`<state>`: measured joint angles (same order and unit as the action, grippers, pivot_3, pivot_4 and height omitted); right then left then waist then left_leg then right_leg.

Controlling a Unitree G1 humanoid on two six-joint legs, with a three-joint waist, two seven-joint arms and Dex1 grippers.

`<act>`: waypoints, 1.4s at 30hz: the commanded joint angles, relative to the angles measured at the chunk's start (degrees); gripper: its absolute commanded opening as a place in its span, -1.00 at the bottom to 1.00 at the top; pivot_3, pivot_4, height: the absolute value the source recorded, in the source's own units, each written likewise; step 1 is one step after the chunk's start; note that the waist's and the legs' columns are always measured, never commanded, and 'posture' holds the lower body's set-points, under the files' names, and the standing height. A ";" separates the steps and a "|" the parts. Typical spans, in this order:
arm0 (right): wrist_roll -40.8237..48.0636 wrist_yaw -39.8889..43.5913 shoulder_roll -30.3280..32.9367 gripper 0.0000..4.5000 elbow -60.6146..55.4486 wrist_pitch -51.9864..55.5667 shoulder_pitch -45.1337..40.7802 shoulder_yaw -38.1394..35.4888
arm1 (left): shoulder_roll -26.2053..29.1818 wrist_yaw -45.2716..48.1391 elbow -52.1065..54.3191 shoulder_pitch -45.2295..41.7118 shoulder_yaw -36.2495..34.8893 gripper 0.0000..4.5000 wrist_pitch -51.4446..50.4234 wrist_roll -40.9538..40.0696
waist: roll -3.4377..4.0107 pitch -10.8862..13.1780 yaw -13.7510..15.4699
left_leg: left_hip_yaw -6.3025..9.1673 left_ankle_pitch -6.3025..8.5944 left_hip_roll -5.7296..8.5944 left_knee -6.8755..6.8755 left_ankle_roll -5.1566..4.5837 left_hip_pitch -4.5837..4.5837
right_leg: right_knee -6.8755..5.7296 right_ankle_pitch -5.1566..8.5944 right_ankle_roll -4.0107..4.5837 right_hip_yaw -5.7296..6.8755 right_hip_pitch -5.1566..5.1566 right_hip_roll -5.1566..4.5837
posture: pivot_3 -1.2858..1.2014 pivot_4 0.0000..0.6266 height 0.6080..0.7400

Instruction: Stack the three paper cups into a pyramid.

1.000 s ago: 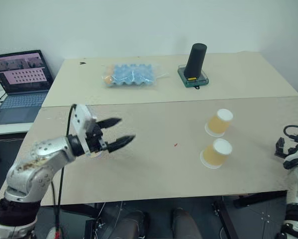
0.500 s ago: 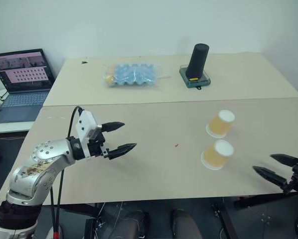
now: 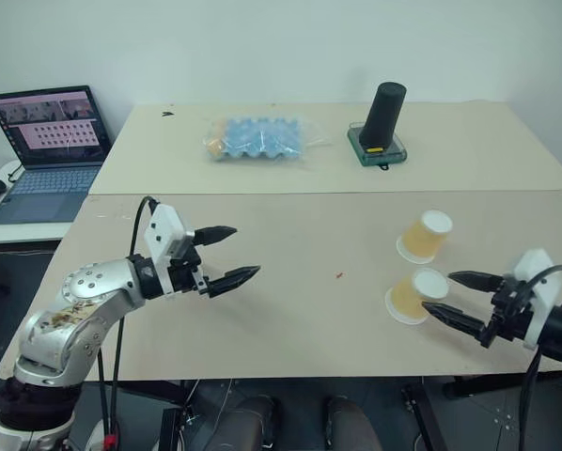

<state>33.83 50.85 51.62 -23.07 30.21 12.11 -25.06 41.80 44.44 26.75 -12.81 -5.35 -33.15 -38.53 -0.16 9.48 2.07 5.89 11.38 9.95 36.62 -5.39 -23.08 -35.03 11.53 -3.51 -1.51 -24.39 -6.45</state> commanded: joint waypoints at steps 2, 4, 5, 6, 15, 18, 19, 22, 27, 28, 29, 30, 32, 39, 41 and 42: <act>-0.64 -1.28 -0.55 0.98 -1.15 -0.03 -2.40 1.17 | 0.26 -0.41 2.62 -0.03 -1.93 1.00 -0.35 -0.80 | 0.00 0.00 0.06 | -0.01 0.00 0.00 0.00 0.00 0.01 | 0.00 0.00 0.00 0.00 0.01 0.00 | 0.03 -0.52 1.00; -0.86 -1.74 -0.99 0.98 -1.18 -0.01 -3.33 2.36 | 0.26 -0.51 2.84 0.06 -2.16 1.00 -0.62 -0.90 | -0.01 0.01 0.06 | -0.01 -0.01 -0.02 0.00 0.01 0.05 | 0.00 0.00 0.00 0.00 0.03 0.00 | 0.03 -0.52 1.00; -1.00 -2.16 -1.28 0.98 -0.99 0.12 -3.98 2.92 | 0.29 -0.57 3.00 0.23 -2.31 1.00 -0.77 -0.95 | -0.01 0.01 0.09 | -0.02 -0.01 -0.02 0.00 0.02 0.04 | -0.01 0.00 0.00 0.00 0.03 0.00 | 0.03 -0.52 1.00; -1.22 -2.34 -1.43 0.98 -0.85 0.12 -4.48 3.48 | 0.37 -0.60 3.13 0.34 -2.37 1.00 -0.83 -0.87 | -0.01 0.01 0.10 | -0.02 -0.02 -0.02 0.00 0.02 0.06 | -0.01 0.00 0.00 0.00 0.03 0.00 | 0.03 -0.52 1.00; -2.62 -3.14 -1.75 0.76 0.78 -0.11 -7.39 6.03 | 0.44 -0.71 3.40 0.69 -3.02 1.00 -1.09 -0.65 | -0.01 0.01 0.14 | -0.04 -0.02 -0.01 0.00 0.03 0.06 | -0.02 -0.01 0.02 0.01 0.03 0.05 | 0.03 -0.52 1.00; -2.98 -3.19 -1.95 0.40 1.23 -0.28 -8.30 6.58 | 0.42 -0.68 3.43 0.85 -3.09 1.00 -1.15 -0.56 | -0.01 0.01 0.14 | -0.04 -0.02 0.00 0.01 0.03 0.09 | -0.02 -0.01 0.01 0.01 0.03 0.06 | 0.03 -0.52 1.00; -3.10 -3.29 -2.08 0.27 1.43 -0.44 -8.86 6.84 | 0.37 -0.68 3.46 0.93 -3.11 1.00 -1.11 -0.56 | -0.01 0.01 0.14 | -0.04 -0.02 0.00 0.00 0.03 0.09 | -0.02 -0.01 0.02 0.01 0.04 0.06 | 0.03 -0.52 1.00; -3.22 -3.51 -2.22 0.20 1.77 -0.14 -10.01 7.18 | 0.48 -0.58 3.52 1.28 -3.03 1.00 -0.94 -0.22 | -0.01 0.01 -0.02 | -0.06 -0.02 -0.01 0.01 0.03 0.10 | -0.02 -0.02 0.02 0.00 0.04 0.05 | 0.03 -0.52 1.00; -0.23 -3.35 -2.23 0.20 0.46 1.20 -14.59 7.06 | 0.53 -0.79 4.40 2.15 -3.12 1.00 -1.02 -0.28 | -0.01 0.01 0.11 | -0.08 -0.02 -0.02 0.01 0.03 0.09 | -0.03 -0.03 0.03 0.00 0.03 0.06 | 0.03 -0.52 1.00; 1.58 -3.22 -2.29 0.20 -0.14 2.08 -17.15 7.08 | 0.64 -0.80 4.78 2.49 -3.27 1.00 -1.14 -0.41 | -0.01 0.01 -0.01 | -0.07 -0.02 -0.01 0.02 0.03 0.09 | -0.03 -0.03 0.03 0.00 0.04 0.06 | 0.03 -0.52 1.00; 2.80 -3.12 -2.34 0.20 -0.47 2.72 -18.96 7.13 | 0.71 -0.83 5.01 2.68 -3.35 1.00 -1.23 -0.49 | -0.02 0.02 -0.30 | -0.09 -0.02 -0.02 0.02 0.03 0.10 | -0.03 -0.04 0.03 -0.01 0.04 0.06 | 0.03 -0.52 1.00; 3.79 -2.98 -2.30 0.20 -0.70 3.43 -20.62 7.28 | 0.76 -0.89 5.22 2.79 -3.44 1.00 -1.33 -0.58 | -0.03 0.02 -0.45 | -0.13 -0.02 -0.03 0.02 0.03 0.08 | -0.02 -0.06 0.05 -0.05 0.03 0.05 | 0.03 -0.52 1.00; 5.88 -2.26 -2.08 0.20 -1.31 4.83 -24.25 8.07 | 0.91 -1.04 5.83 3.14 -3.85 1.00 -1.62 -0.68 | -0.05 0.03 -0.45 | -0.12 -0.03 -0.10 0.02 0.05 0.10 | -0.02 -0.07 0.06 -0.03 0.04 0.03 | 0.03 -0.52 1.00; 3.86 1.63 -7.13 0.20 1.17 5.63 -39.36 22.80 | 2.02 -1.48 7.35 6.90 -6.33 1.00 -1.32 0.41 | -0.19 0.08 -1.40 | -0.14 -0.03 -0.14 0.02 0.04 0.08 | -0.01 -0.12 0.13 -0.02 0.01 0.03 | 0.03 -0.52 1.00; -0.80 2.41 -10.64 0.20 5.41 4.02 -43.45 29.49 | 2.41 -1.78 7.97 8.01 -7.78 1.00 -1.59 0.06 | -0.25 0.10 -1.46 | -0.14 -0.02 -0.20 0.02 0.06 0.14 | 0.00 -0.14 0.16 -0.03 0.02 0.06 | 0.03 -0.52 1.00; -3.12 2.82 -12.24 0.20 7.73 2.81 -45.21 32.30 | 2.58 -1.80 8.30 8.44 -8.34 1.00 -1.71 -0.14 | -0.27 0.10 -1.55 | -0.13 -0.03 -0.22 0.02 0.07 0.15 | 0.00 -0.15 0.18 0.00 -0.08 0.07 | 0.03 -0.52 1.00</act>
<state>34.31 52.84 40.78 -17.88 35.63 -30.85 3.42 43.48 43.09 32.92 -4.43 -11.38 -35.21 -38.35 -0.44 9.58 0.52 5.76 11.35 9.75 36.65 -5.33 -22.91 -35.04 11.37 -3.32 -1.52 -24.54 -6.38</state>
